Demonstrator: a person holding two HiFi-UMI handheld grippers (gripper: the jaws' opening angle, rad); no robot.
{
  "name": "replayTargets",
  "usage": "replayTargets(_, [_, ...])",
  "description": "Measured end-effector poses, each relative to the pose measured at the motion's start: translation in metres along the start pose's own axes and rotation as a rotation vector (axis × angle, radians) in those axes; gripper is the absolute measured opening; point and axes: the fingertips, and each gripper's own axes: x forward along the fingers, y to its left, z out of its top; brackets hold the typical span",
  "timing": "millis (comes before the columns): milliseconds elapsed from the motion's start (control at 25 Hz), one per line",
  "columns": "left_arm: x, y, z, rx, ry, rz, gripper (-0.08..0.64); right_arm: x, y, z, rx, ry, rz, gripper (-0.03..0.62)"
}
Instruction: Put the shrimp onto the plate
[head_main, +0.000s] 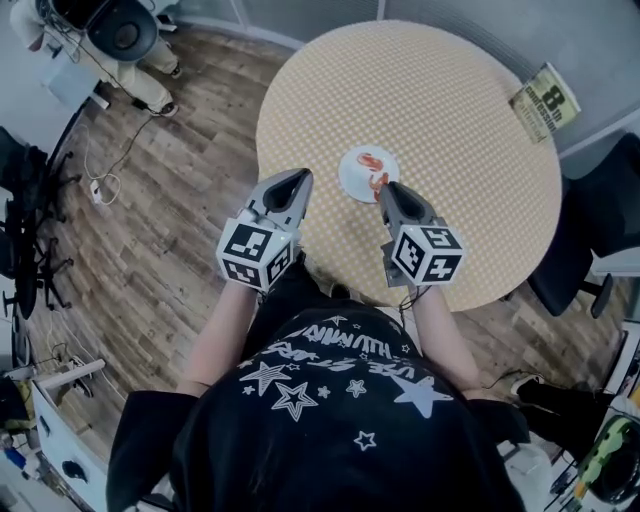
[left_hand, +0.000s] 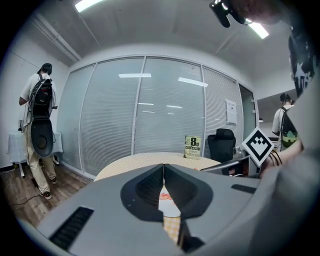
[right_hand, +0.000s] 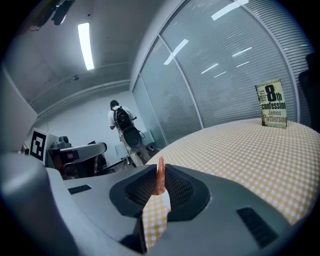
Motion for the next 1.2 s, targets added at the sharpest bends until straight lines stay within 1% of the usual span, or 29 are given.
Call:
replayTargets(160, [0.019, 0.024, -0.008, -0.015, 0.028, -0.04, 0.009, 0.025, -0.002, -0.005, 0.016, 0.02, -0.047, 0.061])
replayTargets(360, [0.048, 0.047, -0.012, -0.008, 0.065, -0.125, 0.009, 0.051, -0.011, -0.011, 0.036, 0.041, -0.122, 0.061])
replayTargets(520, [0.072, 0.056, -0.018, 0.003, 0.094, -0.194, 0.009, 0.069, -0.023, -0.014, 0.061, 0.051, -0.182, 0.061])
replayTargets(720, [0.09, 0.066, -0.036, 0.001, 0.146, -0.27, 0.009, 0.089, -0.028, -0.039, 0.086, 0.109, -0.246, 0.061])
replayTargets(1000, [0.106, 0.078, -0.058, -0.008, 0.206, -0.325, 0.009, 0.109, -0.038, -0.067, 0.105, 0.183, -0.3, 0.061])
replayTargets(1200, [0.113, 0.081, -0.073, -0.021, 0.241, -0.358, 0.009, 0.12, -0.042, -0.078, 0.112, 0.218, -0.325, 0.061])
